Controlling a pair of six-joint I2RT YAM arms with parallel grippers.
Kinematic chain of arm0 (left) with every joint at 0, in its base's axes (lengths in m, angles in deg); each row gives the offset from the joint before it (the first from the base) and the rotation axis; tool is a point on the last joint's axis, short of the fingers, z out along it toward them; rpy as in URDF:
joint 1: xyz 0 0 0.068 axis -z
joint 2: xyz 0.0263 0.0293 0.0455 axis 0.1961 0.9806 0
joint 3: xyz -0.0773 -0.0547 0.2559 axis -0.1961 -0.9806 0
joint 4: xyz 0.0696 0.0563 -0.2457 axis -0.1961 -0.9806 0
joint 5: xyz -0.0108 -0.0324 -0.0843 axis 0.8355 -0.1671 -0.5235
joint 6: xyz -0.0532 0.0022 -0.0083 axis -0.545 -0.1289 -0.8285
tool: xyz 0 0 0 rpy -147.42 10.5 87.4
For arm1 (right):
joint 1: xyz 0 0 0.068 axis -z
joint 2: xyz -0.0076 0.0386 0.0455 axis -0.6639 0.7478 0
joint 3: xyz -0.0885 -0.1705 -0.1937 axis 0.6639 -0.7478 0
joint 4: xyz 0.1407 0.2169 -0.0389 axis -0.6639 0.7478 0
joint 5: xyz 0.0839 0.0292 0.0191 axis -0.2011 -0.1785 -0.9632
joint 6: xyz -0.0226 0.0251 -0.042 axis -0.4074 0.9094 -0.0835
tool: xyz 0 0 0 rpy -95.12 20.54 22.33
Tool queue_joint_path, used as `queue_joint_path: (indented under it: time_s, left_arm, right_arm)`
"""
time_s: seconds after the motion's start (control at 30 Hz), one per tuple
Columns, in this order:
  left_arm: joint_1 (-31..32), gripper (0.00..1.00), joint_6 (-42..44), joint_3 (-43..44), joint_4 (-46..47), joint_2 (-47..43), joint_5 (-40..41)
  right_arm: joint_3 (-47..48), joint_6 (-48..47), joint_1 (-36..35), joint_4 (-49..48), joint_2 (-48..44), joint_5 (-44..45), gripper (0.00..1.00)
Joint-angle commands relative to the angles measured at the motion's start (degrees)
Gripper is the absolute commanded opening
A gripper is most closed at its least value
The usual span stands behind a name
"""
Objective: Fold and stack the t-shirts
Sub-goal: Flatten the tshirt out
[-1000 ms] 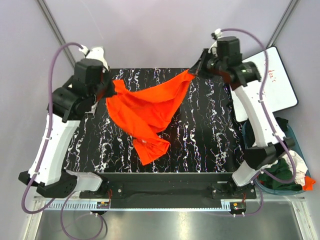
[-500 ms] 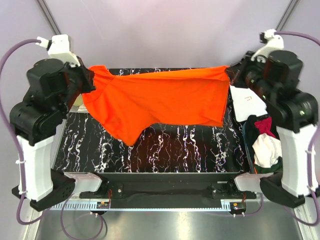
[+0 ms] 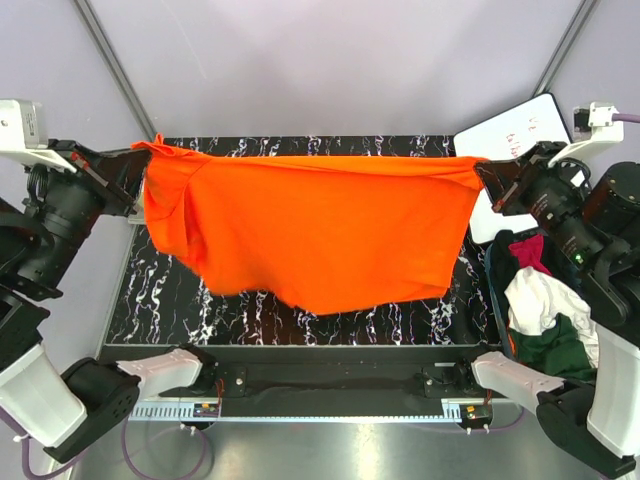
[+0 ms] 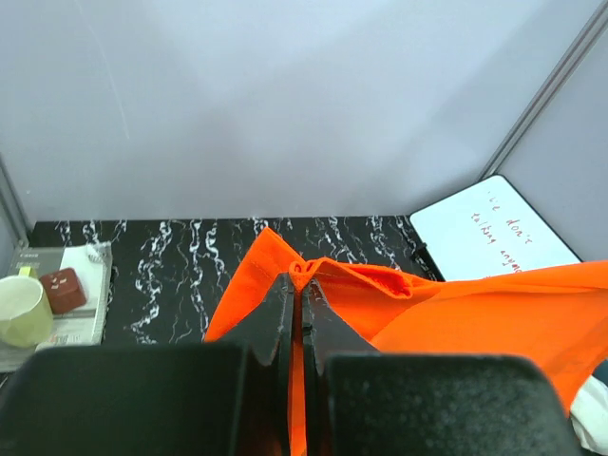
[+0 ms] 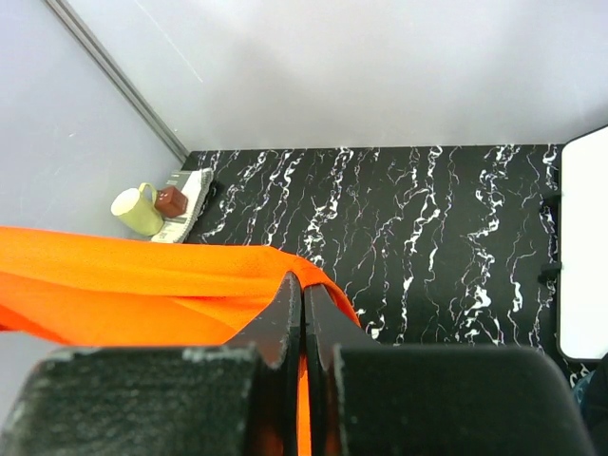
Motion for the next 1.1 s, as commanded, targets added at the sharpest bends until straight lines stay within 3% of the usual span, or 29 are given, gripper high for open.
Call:
queue_joint_path:
  time_s: [0.0,0.27,0.4,0.53,0.7,0.87,1.07]
  left_arm:
    - [-0.35,0.00,2.94,1.60,5.09,3.72,-0.61]
    - [-1.31,0.00,6.55,-8.06,9.84,14.34,2.22]
    - [-9.20,0.00,5.58,-11.84,13.26,21.28,-6.12]
    - [-15.02,0.00,6.28,-18.70,18.35,26.73,-10.44]
    - [-21.78,0.00,4.18,-23.63,21.97,38.04,-19.21]
    - [-23.46,0.00,3.13,-19.69,21.97,49.57,-20.29]
    - [-23.64,0.00,3.03,-15.54,20.22,54.61,-21.08]
  right_arm:
    - [-2.73,-0.28,0.18,-2.88,-0.13,2.52,0.00]
    - [-19.07,-0.11,0.18,-12.45,2.41,6.48,0.00]
    - [-27.51,0.25,0.27,-21.94,5.92,7.53,0.00]
    - [-31.47,0.16,0.71,-29.59,15.83,7.80,0.00]
    - [-30.52,0.16,2.64,-34.87,31.73,5.70,0.00]
    - [-22.80,-0.28,5.63,-36.81,45.11,4.29,0.00]
    - [-12.77,0.33,7.91,-34.44,56.02,1.47,0.00]
